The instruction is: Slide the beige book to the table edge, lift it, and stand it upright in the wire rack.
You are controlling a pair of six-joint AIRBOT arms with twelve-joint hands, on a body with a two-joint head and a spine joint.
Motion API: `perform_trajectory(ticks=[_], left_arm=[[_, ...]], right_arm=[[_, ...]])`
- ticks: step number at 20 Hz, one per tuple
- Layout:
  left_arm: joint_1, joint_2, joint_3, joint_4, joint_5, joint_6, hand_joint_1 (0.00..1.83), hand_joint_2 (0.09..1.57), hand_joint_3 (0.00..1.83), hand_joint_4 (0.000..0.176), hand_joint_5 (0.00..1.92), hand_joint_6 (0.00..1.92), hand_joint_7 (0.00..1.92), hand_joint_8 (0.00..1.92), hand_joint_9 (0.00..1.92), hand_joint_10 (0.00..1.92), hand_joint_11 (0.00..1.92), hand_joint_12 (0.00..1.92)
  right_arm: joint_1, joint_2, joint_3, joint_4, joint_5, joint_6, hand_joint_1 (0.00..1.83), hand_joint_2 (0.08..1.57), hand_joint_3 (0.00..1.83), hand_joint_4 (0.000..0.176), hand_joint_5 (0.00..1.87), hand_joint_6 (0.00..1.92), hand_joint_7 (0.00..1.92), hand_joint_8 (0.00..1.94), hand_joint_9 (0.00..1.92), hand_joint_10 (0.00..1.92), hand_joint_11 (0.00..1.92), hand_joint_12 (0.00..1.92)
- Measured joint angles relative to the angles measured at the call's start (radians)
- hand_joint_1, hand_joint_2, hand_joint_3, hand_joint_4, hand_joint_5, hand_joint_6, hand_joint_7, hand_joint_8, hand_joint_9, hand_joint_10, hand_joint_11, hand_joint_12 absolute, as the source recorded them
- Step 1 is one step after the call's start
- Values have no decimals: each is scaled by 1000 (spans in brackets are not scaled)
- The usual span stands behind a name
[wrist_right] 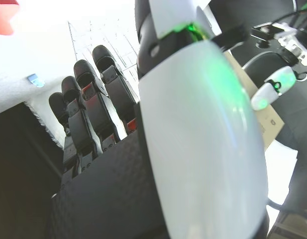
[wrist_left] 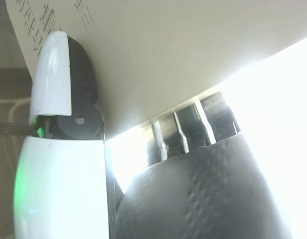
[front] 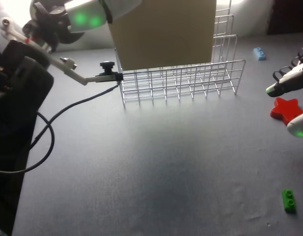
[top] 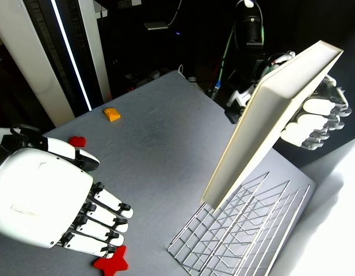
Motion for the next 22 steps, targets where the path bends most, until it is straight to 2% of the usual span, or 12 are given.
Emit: perform_trajectory(ticks=[3, 12, 13, 16, 17, 18, 19, 20, 21, 22], left_arm=[[-3, -37, 46, -4, -10, -13, 1468, 1251, 1, 0, 668, 1346, 517, 1399, 642, 1497, 641, 1723], [-2, -139, 142, -6, -11, -30, 1471, 1235, 0, 0, 708, 1310, 575, 1330, 681, 1452, 623, 1721], [1, -147, 153, -9, -18, -32, 1480, 1188, 0, 0, 818, 1167, 687, 1228, 777, 1348, 733, 1643], [27, -166, 179, -44, -27, -30, 1487, 1155, 0, 0, 872, 1085, 739, 1176, 853, 1255, 769, 1588], [35, -174, 189, -47, -28, -26, 1479, 1198, 7, 0, 748, 1239, 644, 1269, 758, 1360, 698, 1635], [42, -184, 200, -51, -32, -26, 1477, 1215, 0, 0, 715, 1282, 617, 1300, 731, 1395, 676, 1656], [45, -189, 205, -50, -33, -25, 1477, 1215, 0, 0, 715, 1282, 617, 1300, 731, 1395, 676, 1656], [52, -206, 223, -48, -34, -23, 1486, 1160, 0, 0, 828, 1139, 719, 1194, 847, 1265, 796, 1570], [56, -217, 235, -49, -33, -18, 1486, 1156, 1, 0, 833, 1133, 724, 1187, 854, 1257, 799, 1567], [58, -224, 243, -46, -34, -17, 1481, 1200, 2, 0, 726, 1264, 638, 1262, 813, 1330, 661, 1640]], right_arm=[[0, 0, 0, 0, -1, 0, 272, 1111, 0, 0, 309, 0, 319, 1, 303, 4, 0, 842], [0, 0, 0, 0, -3, 2, 282, 1119, 0, 0, 310, 5, 323, 7, 310, 6, 0, 827], [0, 0, 0, 0, -3, 3, 286, 1120, 0, 0, 310, 5, 320, 5, 310, 6, 0, 828], [0, 0, 0, 0, -3, 4, 286, 1120, 1, 0, 318, 5, 324, 4, 316, 5, 0, 844], [0, 0, 0, 0, -3, 4, 276, 1126, 3, 0, 310, 1, 315, 0, 309, 1, 0, 843], [0, 0, 0, 1, -3, 5, 274, 1128, 4, 0, 308, 0, 313, 0, 307, 1, 0, 843], [0, 0, 0, 1, -3, 5, 274, 1128, 4, 0, 308, 0, 313, 0, 307, 1, 0, 843], [0, 0, 0, 0, -3, 4, 255, 1133, 5, 0, 325, 6, 333, 7, 315, 3, 0, 851], [0, 0, 0, 0, -3, 4, 251, 1134, 5, 0, 318, 3, 329, 5, 313, 2, 0, 853], [0, 0, 0, 0, -3, 4, 268, 1132, 3, 0, 312, 0, 322, 1, 308, 0, 0, 845]])
